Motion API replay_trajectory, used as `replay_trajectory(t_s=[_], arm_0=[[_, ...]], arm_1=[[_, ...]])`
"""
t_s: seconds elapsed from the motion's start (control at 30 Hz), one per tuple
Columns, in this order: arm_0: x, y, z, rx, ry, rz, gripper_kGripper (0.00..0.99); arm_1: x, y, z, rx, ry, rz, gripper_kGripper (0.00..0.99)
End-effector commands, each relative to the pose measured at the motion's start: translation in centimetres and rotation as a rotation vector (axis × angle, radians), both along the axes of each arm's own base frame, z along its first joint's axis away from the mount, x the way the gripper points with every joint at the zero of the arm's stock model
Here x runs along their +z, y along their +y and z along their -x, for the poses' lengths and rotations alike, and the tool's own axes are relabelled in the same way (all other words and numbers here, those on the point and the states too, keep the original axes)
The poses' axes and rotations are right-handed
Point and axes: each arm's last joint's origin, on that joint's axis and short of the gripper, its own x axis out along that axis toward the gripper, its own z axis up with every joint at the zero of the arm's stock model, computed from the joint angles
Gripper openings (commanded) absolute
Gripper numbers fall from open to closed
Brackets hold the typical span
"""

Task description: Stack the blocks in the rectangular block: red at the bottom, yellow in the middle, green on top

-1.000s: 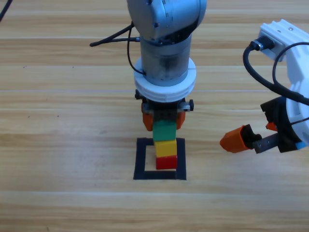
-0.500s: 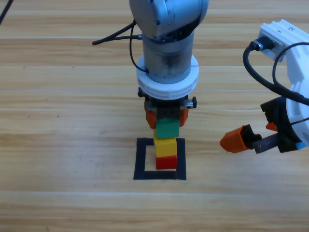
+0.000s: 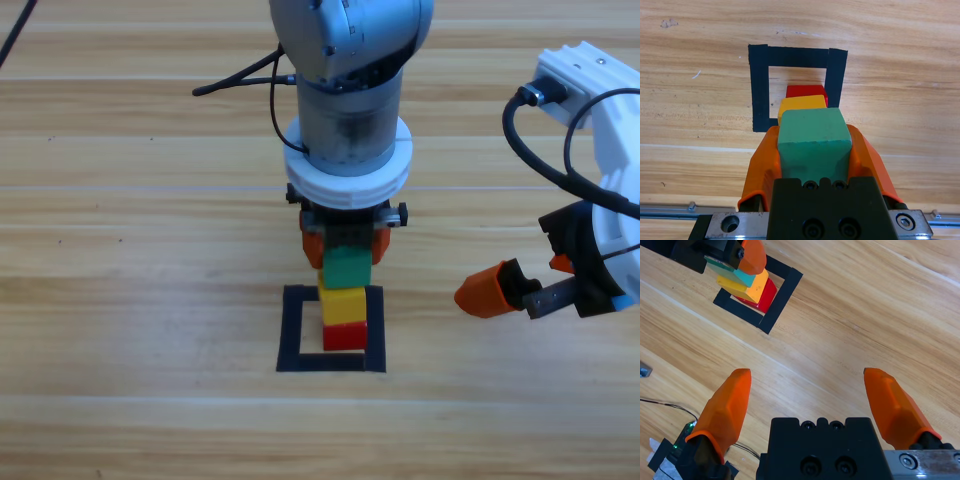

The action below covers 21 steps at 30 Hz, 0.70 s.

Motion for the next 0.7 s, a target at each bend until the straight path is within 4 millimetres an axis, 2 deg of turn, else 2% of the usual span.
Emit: replay_trajectory(t_s=[0.03, 0.7], arm_0=[[-2.08, -1.23, 1.01, -0.022, 0.047, -0.038, 0.044], [-2.62, -1.13, 0.99, -0.025, 0.059, -0.052, 0.083]], arm_1=[[-0.50, -0.76, -0.28, -0.010, 0.006, 0.004, 0.990], [-0.55, -0.76, -0.23, -0.002, 0.010, 0.003, 0.990]])
